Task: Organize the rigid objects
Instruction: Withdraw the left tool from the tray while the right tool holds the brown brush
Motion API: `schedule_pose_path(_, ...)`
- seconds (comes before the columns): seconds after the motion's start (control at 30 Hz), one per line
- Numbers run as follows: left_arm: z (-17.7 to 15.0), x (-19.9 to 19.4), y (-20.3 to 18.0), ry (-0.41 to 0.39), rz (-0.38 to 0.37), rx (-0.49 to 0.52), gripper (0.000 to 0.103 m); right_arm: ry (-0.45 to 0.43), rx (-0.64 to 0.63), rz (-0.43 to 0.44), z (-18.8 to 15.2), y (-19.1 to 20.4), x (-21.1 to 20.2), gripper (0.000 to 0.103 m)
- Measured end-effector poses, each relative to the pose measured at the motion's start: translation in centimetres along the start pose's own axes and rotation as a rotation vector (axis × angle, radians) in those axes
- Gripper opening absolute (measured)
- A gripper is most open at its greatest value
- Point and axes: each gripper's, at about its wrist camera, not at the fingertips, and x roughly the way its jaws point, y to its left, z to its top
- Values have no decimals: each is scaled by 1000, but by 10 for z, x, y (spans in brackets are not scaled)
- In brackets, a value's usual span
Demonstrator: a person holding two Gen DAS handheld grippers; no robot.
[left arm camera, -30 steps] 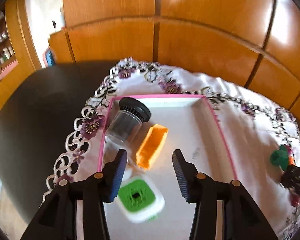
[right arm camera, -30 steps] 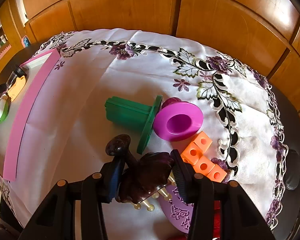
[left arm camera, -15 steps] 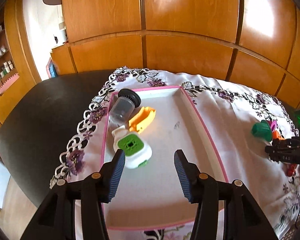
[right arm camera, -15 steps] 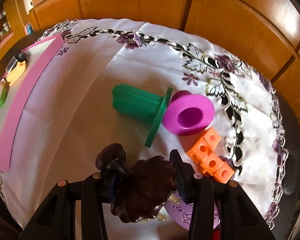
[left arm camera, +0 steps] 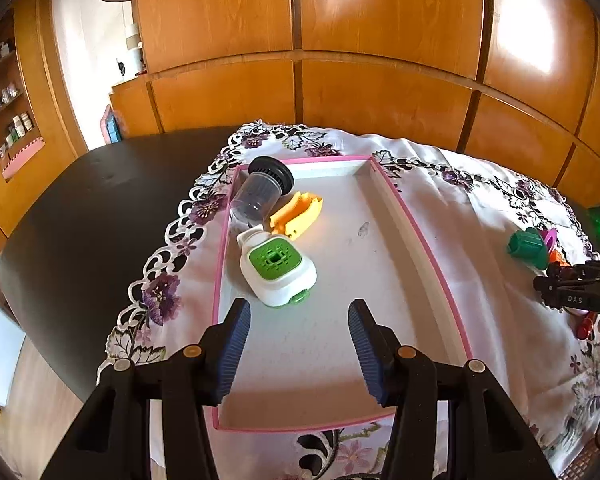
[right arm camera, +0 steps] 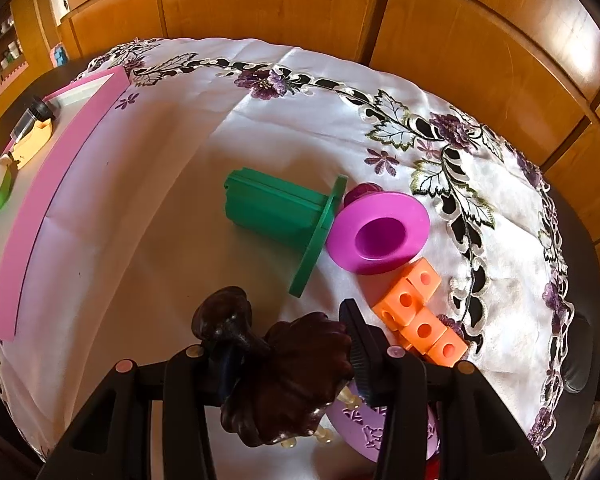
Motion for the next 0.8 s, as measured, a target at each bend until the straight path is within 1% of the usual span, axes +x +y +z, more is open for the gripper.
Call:
schedule_pose_path(0.3,-7,-2,4,13,-8,-16,53,-7,-17,-15,0,2,-1,46)
schedule_pose_path(0.5,-10,-2,10,15,-7,-33,53,-10,-21,-10,0,2,-1,46)
schedule_pose_path(0.7,-11,-4,25,12,-6,-65,53,-8,-19,-18,0,3,-1,45)
schedule_pose_path(0.8,-13,-6,36,7,0,-82,53,-14,-16,-20,2,7,-8,44)
